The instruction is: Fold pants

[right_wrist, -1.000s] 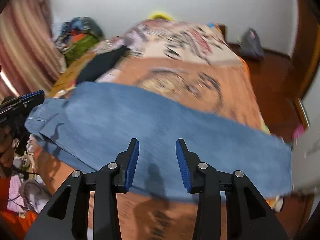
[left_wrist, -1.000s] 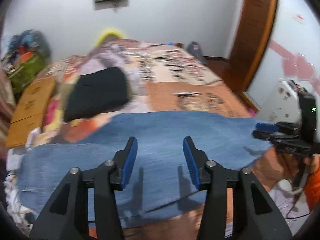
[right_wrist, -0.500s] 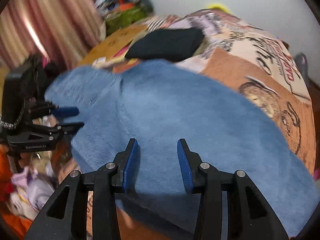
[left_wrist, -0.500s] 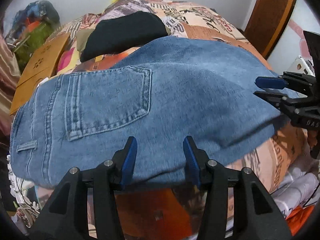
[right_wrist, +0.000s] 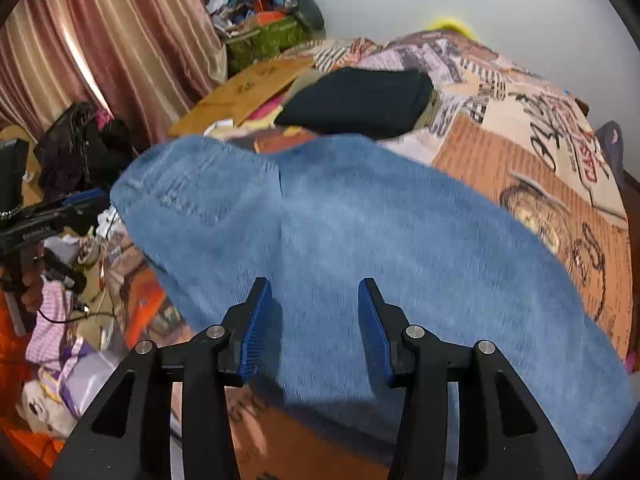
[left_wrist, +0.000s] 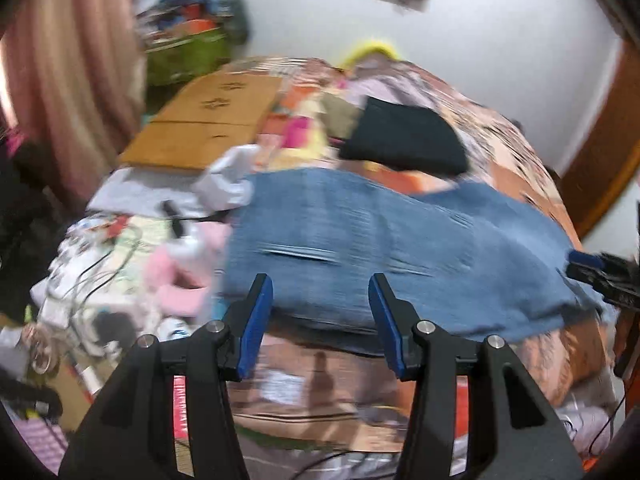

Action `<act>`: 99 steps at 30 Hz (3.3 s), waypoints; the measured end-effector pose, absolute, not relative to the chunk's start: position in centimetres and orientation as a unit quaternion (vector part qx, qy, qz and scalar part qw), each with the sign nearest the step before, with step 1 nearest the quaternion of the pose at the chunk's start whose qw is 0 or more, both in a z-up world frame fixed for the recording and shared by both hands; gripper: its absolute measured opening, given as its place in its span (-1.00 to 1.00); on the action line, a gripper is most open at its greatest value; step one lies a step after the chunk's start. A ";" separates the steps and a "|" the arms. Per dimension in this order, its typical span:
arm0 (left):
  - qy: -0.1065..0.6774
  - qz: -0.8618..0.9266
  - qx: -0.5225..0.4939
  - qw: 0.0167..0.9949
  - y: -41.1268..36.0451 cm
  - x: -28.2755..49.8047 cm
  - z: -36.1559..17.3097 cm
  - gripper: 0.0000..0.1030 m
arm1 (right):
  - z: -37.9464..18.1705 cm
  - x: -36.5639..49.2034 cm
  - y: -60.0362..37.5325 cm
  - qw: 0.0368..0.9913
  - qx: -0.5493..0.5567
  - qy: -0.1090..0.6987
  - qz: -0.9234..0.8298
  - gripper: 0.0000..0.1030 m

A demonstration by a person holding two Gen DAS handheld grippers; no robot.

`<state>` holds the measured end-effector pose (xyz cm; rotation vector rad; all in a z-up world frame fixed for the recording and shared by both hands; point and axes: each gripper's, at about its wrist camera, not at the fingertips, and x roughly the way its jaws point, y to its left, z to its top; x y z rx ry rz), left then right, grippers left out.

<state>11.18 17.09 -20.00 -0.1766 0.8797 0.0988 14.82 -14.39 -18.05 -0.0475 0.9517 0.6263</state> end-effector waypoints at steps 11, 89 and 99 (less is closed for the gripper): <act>0.484 0.051 -0.137 0.863 20.2 14.2 -26.9 0.10 | -17.8 15.9 -11.2 0.846 -0.039 0.436 0.303 -0.08; 0.433 0.149 -0.113 0.882 18.7 15.5 -27.9 -0.26 | -23.6 32.6 -6.5 0.751 -0.088 0.544 0.364 -0.56; 0.441 0.151 -0.080 0.881 18.4 14.8 -28.9 -0.24 | -23.5 30.9 -5.7 0.787 -0.161 0.496 0.331 -0.84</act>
